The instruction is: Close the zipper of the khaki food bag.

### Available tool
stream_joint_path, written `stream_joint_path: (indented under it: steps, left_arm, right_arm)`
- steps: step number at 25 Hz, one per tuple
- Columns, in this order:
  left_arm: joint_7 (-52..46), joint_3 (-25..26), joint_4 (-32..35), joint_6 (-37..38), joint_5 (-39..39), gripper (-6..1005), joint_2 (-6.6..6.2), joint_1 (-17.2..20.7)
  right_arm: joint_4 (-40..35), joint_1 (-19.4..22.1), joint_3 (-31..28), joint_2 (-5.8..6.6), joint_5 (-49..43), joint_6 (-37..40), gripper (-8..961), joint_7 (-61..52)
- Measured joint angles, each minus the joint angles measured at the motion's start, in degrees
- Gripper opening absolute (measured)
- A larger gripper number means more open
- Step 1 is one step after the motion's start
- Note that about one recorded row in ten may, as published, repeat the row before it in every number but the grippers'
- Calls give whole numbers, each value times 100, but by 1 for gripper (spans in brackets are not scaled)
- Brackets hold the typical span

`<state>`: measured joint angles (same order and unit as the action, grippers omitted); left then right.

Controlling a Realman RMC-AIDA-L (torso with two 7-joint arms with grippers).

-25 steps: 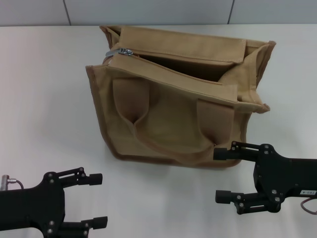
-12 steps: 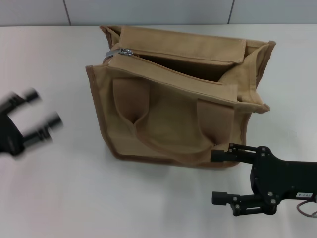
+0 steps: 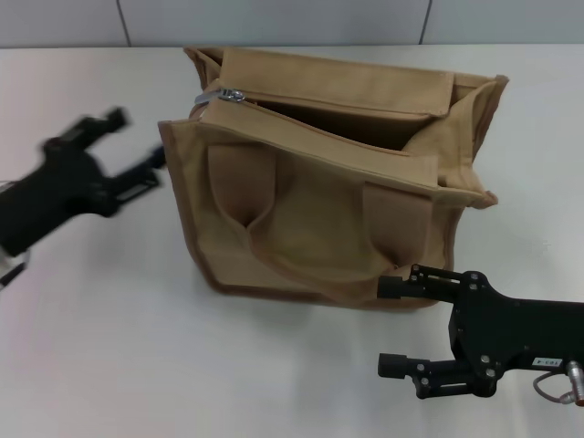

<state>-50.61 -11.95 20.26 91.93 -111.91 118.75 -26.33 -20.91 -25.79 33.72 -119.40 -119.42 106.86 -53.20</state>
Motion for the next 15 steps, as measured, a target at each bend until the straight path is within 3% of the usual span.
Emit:
stream_joint_path:
  steps: [4,11,15]
  left_arm:
    - [5,-493,-18,175,50,773,4,-187]
    - [18,-493,-360,141,1014,763,27,-332]
    - [26,-534,-433,71,1146,757,14,-335]
  right_arm:
    - [8,19,-6,2,0,-41,838,2]
    - [26,7,-25,-5,3,-54,837,3]
    - [26,0,-31,-5,8,-54,837,3]
